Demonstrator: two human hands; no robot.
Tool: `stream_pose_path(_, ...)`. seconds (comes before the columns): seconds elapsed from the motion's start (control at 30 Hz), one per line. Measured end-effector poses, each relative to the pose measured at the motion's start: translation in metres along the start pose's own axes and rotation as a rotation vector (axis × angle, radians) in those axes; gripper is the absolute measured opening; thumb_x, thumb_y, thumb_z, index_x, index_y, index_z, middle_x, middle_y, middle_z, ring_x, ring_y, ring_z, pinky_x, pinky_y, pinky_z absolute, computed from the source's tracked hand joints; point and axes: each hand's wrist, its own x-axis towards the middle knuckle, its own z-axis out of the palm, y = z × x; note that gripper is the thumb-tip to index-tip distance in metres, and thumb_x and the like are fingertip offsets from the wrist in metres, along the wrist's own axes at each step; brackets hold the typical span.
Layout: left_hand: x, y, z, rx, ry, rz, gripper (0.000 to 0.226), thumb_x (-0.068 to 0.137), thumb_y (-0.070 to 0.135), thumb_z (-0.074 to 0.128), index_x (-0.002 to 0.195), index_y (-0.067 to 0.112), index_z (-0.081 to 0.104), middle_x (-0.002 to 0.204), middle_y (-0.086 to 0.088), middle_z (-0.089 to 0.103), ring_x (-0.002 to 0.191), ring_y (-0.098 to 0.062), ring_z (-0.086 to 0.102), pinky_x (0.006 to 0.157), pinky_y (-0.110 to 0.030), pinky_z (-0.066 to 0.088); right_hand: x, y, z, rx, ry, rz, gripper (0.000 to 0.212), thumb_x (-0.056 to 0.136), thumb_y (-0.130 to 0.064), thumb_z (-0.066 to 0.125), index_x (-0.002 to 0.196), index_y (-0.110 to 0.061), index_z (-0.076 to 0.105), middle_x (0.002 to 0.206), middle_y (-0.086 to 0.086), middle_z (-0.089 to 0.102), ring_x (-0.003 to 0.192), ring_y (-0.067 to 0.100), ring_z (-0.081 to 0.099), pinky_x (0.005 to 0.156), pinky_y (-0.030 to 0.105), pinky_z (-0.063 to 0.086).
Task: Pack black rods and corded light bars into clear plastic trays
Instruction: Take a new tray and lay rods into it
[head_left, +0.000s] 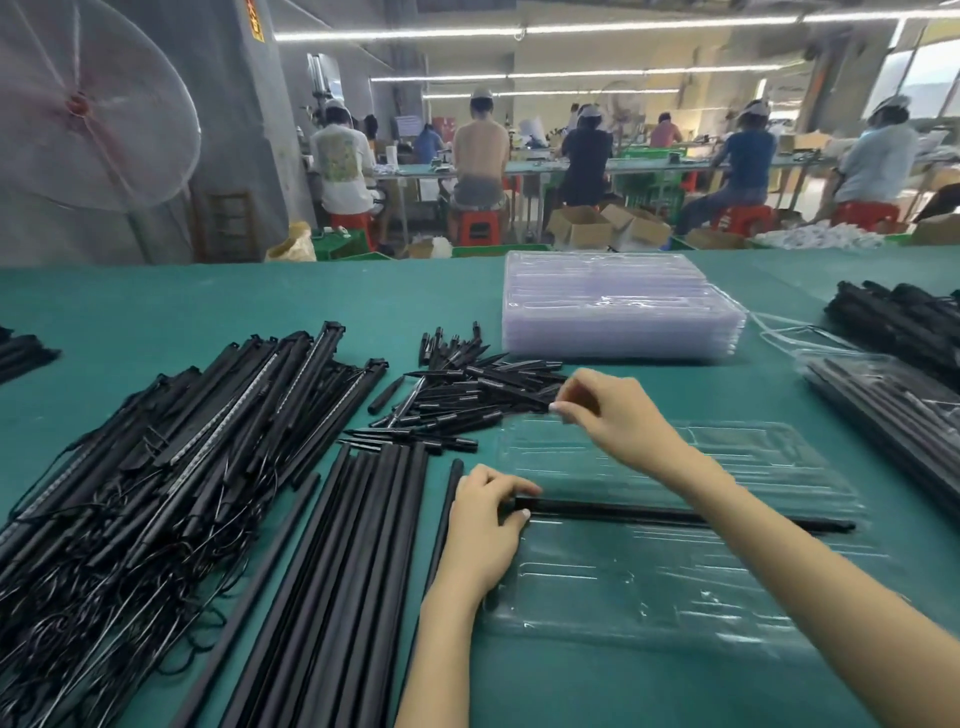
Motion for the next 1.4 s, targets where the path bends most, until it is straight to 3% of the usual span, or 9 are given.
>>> stream_pose_path(0.13,0.001,0.0,0.0,0.038,0.007,0.019,0.024,0.087,0.005,0.064,0.1,0.024,0.069,0.095,0.004,0.05,0.1,-0.015,0.049,0.094,-0.024,0.041,-0.074,0.047,-0.064,0.41,0.17,0.211,0.009,0.085,-0.007,0.068,0.08,-0.014,0.068,0.068,-0.006,0.07,0.064,0.0,0.062,0.065,0.01,0.048)
stream_pose_path(0.43,-0.006,0.0,0.002,0.107,-0.042,0.059,0.027,0.087,0.008,0.065,0.107,0.027,0.064,0.1,0.006,0.047,0.105,-0.013,0.042,0.092,-0.02,0.032,-0.176,0.11,-0.099,0.549,0.541,0.451,0.009,0.08,-0.014,0.072,0.089,-0.013,0.073,0.081,0.0,0.074,0.076,0.007,0.067,0.073,0.012,0.052)
stream_pose_path(0.53,-0.009,0.001,0.002,0.1,-0.048,0.058,0.028,0.088,0.009,0.063,0.107,0.029,0.063,0.103,0.006,0.047,0.107,-0.011,0.041,0.088,-0.016,0.028,-0.178,0.11,-0.099,0.493,0.597,0.425,0.005,0.081,-0.016,0.073,0.086,-0.016,0.073,0.08,-0.003,0.074,0.074,0.005,0.067,0.069,0.009,0.05)
stream_pose_path(0.77,-0.01,-0.001,0.003,0.087,-0.042,0.06,0.031,0.087,0.007,0.064,0.102,0.034,0.061,0.102,0.008,0.048,0.107,-0.012,0.042,0.088,-0.016,0.028,-0.182,0.101,-0.109,0.406,0.828,0.253,0.013,0.088,-0.016,0.065,0.095,-0.023,0.072,0.089,-0.012,0.072,0.084,-0.001,0.064,0.076,0.009,0.047)
stream_pose_path(0.93,-0.009,0.0,0.004,0.092,-0.037,0.063,0.031,0.087,0.006,0.064,0.102,0.033,0.062,0.102,0.01,0.047,0.107,-0.011,0.041,0.091,-0.018,0.027,-0.176,0.092,-0.091,-0.028,0.598,-0.044,0.022,0.087,-0.008,0.065,0.107,-0.012,0.071,0.09,0.001,0.061,0.087,0.01,0.055,0.081,0.014,0.043)
stream_pose_path(1.1,-0.011,0.001,0.004,0.086,-0.032,0.06,0.03,0.087,0.006,0.064,0.103,0.031,0.063,0.102,0.01,0.047,0.108,-0.011,0.042,0.092,-0.017,0.027,-0.172,0.094,-0.07,-0.239,0.044,-0.211,0.021,0.083,-0.007,0.07,0.102,-0.015,0.075,0.087,-0.002,0.062,0.082,0.015,0.056,0.076,0.023,0.044)
stream_pose_path(1.23,-0.01,0.001,0.004,0.096,-0.029,0.064,0.03,0.087,0.005,0.064,0.104,0.03,0.063,0.101,0.01,0.048,0.107,-0.011,0.041,0.09,-0.015,0.027,-0.167,0.094,-0.068,-0.16,0.033,-0.206,0.017,0.084,-0.009,0.069,0.097,-0.017,0.075,0.088,-0.005,0.062,0.084,0.009,0.053,0.076,0.018,0.043)
stream_pose_path(1.4,-0.01,0.001,0.004,0.106,-0.029,0.067,0.031,0.087,0.005,0.065,0.103,0.032,0.063,0.101,0.011,0.048,0.105,-0.01,0.041,0.086,-0.008,0.026,-0.159,0.084,-0.057,-0.255,-0.036,-0.276,0.015,0.085,-0.017,0.07,0.098,-0.019,0.075,0.09,-0.005,0.064,0.083,0.016,0.058,0.075,0.028,0.048)
